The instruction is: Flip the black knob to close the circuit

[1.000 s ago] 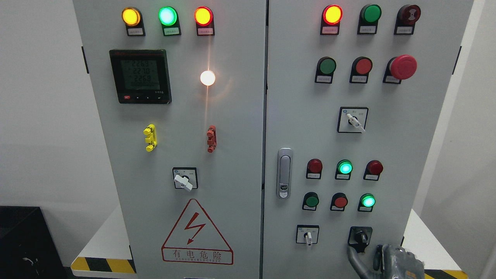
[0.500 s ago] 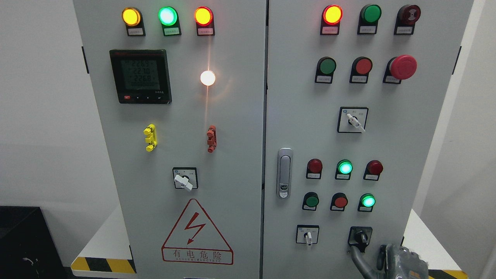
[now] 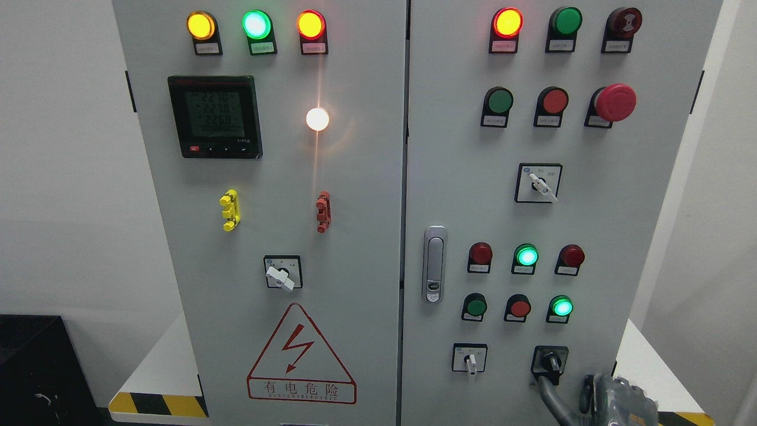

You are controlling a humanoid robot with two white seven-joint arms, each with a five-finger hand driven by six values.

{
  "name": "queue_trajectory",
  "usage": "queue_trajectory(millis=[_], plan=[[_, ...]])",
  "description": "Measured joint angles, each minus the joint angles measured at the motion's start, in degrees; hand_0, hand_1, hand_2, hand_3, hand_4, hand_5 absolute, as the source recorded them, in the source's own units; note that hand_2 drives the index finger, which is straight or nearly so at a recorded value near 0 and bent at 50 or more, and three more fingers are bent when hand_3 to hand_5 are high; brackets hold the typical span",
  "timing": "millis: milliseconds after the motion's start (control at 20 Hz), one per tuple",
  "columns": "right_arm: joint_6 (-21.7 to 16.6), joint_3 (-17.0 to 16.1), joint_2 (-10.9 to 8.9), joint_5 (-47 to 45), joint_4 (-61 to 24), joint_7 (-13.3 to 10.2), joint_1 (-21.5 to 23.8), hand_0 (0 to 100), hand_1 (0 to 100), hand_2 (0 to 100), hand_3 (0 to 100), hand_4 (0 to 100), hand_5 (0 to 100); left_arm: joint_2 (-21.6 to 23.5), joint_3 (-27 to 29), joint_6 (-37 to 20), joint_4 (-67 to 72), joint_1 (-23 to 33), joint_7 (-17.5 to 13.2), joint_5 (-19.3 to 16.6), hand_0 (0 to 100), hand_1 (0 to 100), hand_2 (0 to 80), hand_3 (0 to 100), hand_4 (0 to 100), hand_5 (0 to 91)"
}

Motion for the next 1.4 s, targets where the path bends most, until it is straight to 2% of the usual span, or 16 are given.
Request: queue_trajectory(millis=[1400], plan=[[-0.2, -2.2, -0.25, -1.3, 0.0, 0.0, -0.7, 0, 0, 88, 100, 92, 94, 0.0, 0.0, 0.0, 0.0, 0.0, 0.0, 0.0, 12, 56, 0.0, 0, 0, 0.0]])
